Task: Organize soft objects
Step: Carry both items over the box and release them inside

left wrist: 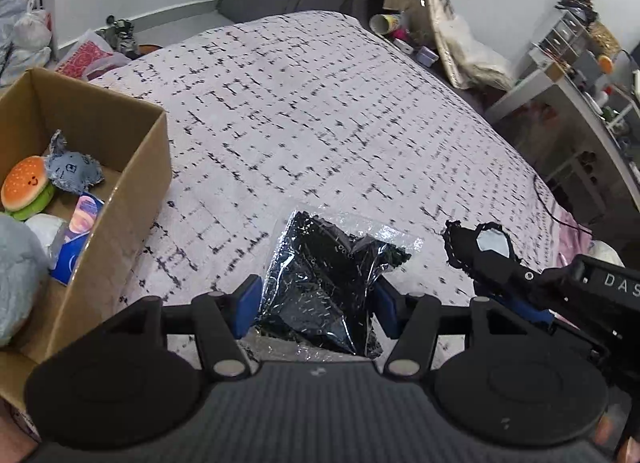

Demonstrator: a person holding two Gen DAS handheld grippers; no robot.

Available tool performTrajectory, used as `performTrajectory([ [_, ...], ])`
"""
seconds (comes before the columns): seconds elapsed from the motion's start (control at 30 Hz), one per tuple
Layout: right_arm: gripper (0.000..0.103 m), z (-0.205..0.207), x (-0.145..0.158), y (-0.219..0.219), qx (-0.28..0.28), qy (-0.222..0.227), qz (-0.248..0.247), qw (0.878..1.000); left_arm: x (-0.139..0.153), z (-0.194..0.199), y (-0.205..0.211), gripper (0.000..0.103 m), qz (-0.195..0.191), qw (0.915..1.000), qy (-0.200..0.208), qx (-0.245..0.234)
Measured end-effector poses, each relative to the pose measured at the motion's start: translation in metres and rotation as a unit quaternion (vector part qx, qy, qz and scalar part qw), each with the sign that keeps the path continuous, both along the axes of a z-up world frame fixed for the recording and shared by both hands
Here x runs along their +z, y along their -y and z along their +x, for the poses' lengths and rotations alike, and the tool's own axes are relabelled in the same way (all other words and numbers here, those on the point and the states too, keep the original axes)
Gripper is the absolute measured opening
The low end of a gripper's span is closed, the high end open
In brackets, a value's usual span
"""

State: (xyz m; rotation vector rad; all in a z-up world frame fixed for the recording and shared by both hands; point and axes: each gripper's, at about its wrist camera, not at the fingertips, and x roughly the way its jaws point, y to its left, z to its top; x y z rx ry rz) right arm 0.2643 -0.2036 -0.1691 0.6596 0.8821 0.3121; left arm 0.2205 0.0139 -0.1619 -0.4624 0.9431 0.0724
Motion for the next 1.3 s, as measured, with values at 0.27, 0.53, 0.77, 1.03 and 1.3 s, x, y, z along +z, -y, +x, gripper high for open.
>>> performTrajectory([
  [0.27, 0.015, -0.027, 0.03, -0.001, -0.012, 0.028, -0.02, 0.999, 0.025, -0.025, -0.004, 0.058, 0.0, 0.9998, 0.009, -0.016],
  [0.53, 0.015, -0.054, 0.051, -0.006, -0.014, 0.049, -0.023, 0.998, 0.059, -0.047, -0.013, 0.058, 0.006, 0.9991, 0.035, -0.022],
  [0.77, 0.015, -0.073, 0.071, -0.012, -0.011, 0.069, -0.021, 0.997, 0.084, -0.063, -0.026, 0.058, 0.009, 0.9986, 0.048, -0.02],
  [1.03, 0.015, -0.092, 0.089, -0.027, -0.002, 0.091, -0.035, 0.995, 0.111, -0.083, -0.045, 0.058, 0.008, 0.9977, 0.064, -0.02],
  [1.3, 0.015, -0.105, 0.105, -0.049, 0.013, 0.109, -0.038, 0.993, 0.124, -0.097, -0.067, 0.058, 0.011, 0.9975, 0.067, -0.018],
])
